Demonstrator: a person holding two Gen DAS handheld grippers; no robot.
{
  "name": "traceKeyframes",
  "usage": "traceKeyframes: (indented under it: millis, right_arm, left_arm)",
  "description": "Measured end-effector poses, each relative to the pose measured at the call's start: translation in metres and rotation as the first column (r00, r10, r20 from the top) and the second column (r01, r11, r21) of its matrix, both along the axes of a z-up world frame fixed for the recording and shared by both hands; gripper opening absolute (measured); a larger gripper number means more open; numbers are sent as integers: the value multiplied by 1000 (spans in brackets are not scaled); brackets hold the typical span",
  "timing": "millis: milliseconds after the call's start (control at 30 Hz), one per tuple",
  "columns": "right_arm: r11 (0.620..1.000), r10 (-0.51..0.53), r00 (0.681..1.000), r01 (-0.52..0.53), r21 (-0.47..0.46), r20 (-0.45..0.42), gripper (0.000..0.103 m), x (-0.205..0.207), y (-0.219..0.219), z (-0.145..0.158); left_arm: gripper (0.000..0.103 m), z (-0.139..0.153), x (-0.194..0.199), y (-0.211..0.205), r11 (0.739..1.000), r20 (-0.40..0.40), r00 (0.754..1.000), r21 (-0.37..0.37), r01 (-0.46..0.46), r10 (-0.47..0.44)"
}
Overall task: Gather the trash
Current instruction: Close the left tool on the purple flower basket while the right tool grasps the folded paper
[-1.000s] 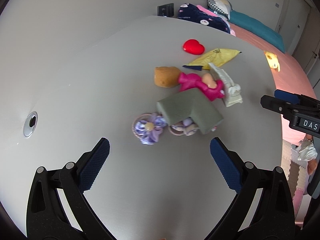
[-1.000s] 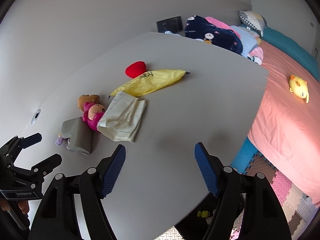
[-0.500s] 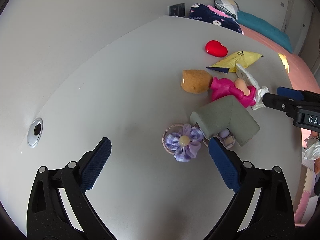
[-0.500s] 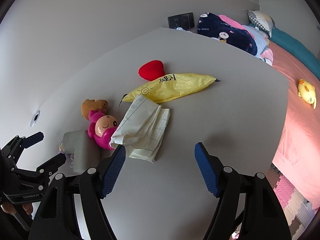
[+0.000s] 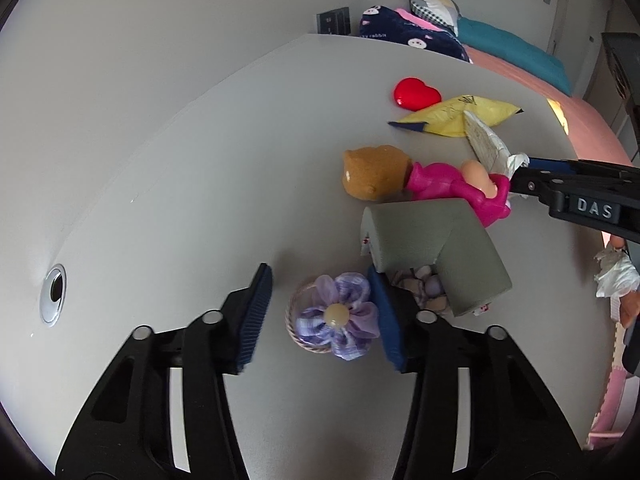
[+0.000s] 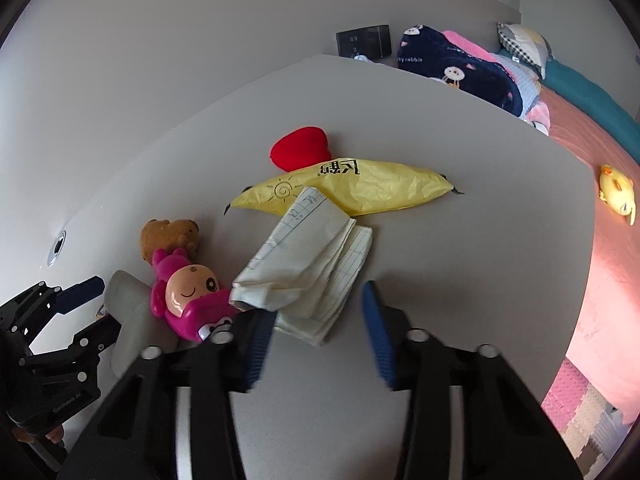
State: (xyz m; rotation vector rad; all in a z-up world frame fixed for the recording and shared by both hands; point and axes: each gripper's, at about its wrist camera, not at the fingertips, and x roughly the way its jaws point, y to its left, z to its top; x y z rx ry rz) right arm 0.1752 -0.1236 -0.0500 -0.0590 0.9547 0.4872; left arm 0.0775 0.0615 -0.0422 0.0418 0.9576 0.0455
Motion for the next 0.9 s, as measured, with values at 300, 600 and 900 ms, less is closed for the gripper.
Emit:
traceKeyframes:
  millis: [300, 600, 900]
  right_arm:
    - [1000, 0, 1000, 0, 13, -18, 13, -5, -12, 2]
    - [999, 7, 1000, -7, 32, 10, 13, -26, -31, 20]
    - [998, -30, 999, 29, 48, 32, 13, -50, -64, 32]
  left_arm:
    - [18, 1, -7, -12, 1000, -7, 1000, 10, 24, -24]
    - [18, 12, -31, -14, 1000, 5, 1000, -25, -14, 14]
    - [18, 26, -49, -43, 999, 37, 999, -27, 32, -31]
